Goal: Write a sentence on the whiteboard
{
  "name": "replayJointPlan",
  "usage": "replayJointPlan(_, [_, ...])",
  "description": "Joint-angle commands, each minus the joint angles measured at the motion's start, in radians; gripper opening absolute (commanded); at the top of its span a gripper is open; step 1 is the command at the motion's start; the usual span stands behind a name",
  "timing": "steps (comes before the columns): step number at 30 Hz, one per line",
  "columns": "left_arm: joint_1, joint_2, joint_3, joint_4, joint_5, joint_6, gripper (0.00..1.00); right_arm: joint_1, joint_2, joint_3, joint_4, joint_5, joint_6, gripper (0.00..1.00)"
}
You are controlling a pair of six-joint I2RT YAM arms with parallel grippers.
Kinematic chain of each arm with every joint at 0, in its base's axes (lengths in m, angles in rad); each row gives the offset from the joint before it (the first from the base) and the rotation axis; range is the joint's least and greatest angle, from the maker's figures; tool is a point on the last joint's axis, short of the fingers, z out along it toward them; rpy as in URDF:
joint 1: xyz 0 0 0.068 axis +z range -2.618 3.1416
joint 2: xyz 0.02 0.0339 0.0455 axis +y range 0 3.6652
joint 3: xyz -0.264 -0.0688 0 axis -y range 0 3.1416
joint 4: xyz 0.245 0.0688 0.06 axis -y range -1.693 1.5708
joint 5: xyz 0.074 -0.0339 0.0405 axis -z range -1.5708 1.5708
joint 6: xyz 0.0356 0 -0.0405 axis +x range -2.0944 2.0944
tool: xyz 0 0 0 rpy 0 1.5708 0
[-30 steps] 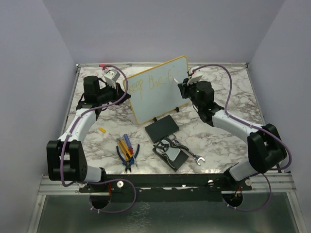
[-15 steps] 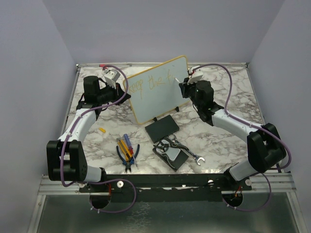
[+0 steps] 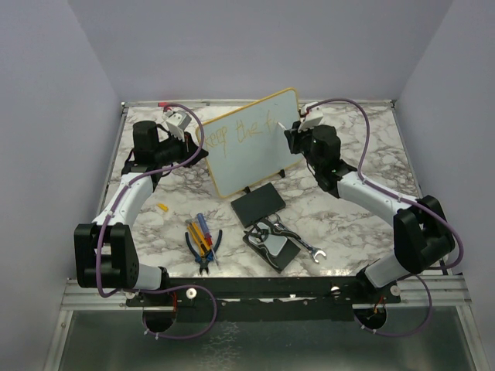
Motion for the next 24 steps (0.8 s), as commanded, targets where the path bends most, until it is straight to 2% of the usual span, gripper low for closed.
replayJointPlan(1, [-0.014,0.014,-0.012,-0.075,-0.025,0.053,0.0,0.007,0.014,0.038,0.014,-0.04,-0.009,0.01])
replayJointPlan(24, [-0.013,0.006,-0.015,-0.075,-0.023,0.052,0.0,0.022,-0.023,0.023,0.049,-0.03,-0.011,0.01])
